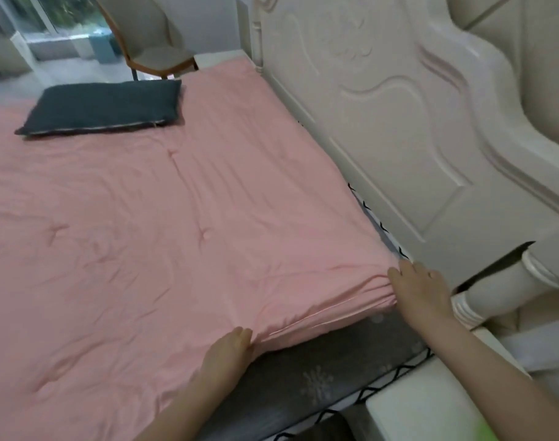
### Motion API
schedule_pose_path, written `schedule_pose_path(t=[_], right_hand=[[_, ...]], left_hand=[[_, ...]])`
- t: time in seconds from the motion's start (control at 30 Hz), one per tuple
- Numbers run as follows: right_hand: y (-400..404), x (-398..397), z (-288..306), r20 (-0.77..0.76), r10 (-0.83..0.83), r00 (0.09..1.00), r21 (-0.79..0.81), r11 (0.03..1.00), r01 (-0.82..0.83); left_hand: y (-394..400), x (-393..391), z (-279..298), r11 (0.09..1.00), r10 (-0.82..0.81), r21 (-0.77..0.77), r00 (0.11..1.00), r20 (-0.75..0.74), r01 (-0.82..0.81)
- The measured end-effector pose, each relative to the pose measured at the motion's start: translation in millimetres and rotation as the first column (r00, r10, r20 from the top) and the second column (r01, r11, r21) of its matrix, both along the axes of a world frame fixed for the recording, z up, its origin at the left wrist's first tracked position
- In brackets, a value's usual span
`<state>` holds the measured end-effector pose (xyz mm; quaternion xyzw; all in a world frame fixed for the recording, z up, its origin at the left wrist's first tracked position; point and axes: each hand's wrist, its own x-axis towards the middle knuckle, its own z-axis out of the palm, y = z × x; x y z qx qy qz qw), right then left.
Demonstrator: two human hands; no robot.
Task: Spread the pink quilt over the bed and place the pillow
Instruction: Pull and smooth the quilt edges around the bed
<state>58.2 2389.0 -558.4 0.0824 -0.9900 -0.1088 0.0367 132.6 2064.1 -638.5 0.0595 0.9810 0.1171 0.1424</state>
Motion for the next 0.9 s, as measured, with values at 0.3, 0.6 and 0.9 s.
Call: schedule_pose_path(t=[0.3,0.6,0.9], right_hand=[[46.4,10.3,-82.0,0.531,0.083,0.843,-0.488,0.843,0.225],[126.6,-43.1,-137.6,0.584,-0.461,0.668,-0.610,0.293,0.736],[89.6,-78.4,-135.1,0.484,-0.202,0.851,-0.856,0.092,0.509]], left_hand=[[51.8,11.1,-57.6,0.986,-0.076,0.144,0.993,-0.090,0.088],[138.2,-35.4,-107.1,0.997,-0.076,0.016,0.997,-0.028,0.076],[155.8,-41.8,-151.0,0.972,-0.155,-0.162,0.982,0.110,0.172]])
